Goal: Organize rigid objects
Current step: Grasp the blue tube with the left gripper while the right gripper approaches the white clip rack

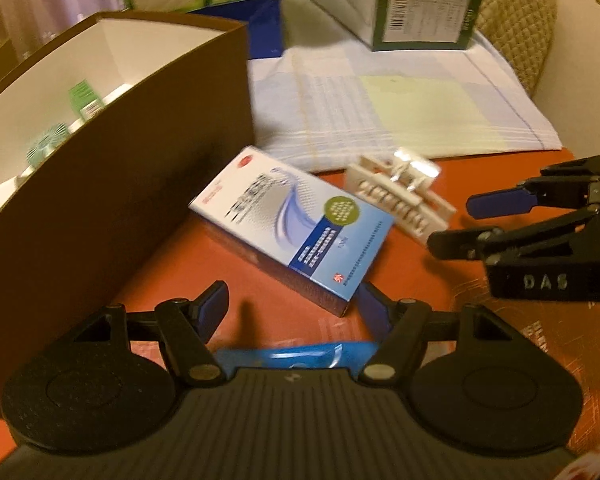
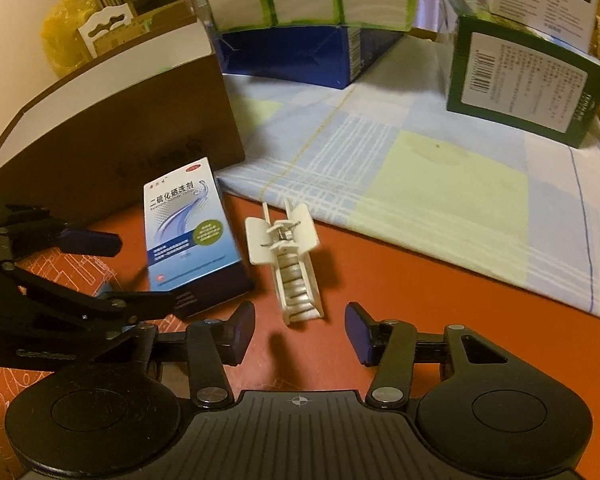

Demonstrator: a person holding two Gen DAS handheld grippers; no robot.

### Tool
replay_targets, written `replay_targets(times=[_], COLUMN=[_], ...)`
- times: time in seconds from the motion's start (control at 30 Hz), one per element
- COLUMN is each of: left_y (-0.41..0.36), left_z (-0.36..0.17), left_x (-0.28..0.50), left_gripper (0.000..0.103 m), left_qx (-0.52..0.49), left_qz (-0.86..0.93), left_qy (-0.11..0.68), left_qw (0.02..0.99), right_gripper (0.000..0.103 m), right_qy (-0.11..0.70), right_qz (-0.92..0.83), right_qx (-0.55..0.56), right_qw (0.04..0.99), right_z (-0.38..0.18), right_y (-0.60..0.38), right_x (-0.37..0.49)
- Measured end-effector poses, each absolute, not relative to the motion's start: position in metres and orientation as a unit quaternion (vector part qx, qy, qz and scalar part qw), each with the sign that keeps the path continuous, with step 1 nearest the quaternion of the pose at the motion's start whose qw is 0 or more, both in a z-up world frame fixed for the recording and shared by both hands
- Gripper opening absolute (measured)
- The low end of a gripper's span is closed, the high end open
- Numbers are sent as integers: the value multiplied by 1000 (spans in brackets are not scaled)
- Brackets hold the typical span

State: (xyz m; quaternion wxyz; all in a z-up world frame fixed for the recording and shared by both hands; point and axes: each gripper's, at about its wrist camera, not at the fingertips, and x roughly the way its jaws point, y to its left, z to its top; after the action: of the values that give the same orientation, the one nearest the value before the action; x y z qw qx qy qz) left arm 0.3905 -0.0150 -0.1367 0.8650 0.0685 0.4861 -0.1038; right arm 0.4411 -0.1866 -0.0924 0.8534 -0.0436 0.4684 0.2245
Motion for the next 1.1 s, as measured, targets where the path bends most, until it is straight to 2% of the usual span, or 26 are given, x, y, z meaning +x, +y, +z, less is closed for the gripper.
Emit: replay_targets(times=[0.27,0.33,0.4,0.73,1.1], left_y=[19,19,18,6,-6], left_z=[-136,-136,-134,-125,-128], left_x=[385,382,381,386,404], left_gripper=[71,70,67,71,71], left_qx=[45,51,51,13,-24], left_qz=[-57,-52,-54,-86,-75], left_qy=[501,501,500,501,521], left_qw=[862,862,863,861,850], right_gripper=[43,36,21,21,21], right_qy=[464,463,462,465,478], right_qz=[231,232,228,181,108], right_qx=[-47,-50,-54,-47,-15], right_qw=[854,854,855,865,872], right_z=[-98,-100,-102,-103,-102], right_y=[-176,-174,-173,-192,-237], right_x=[445,445,446,429,411])
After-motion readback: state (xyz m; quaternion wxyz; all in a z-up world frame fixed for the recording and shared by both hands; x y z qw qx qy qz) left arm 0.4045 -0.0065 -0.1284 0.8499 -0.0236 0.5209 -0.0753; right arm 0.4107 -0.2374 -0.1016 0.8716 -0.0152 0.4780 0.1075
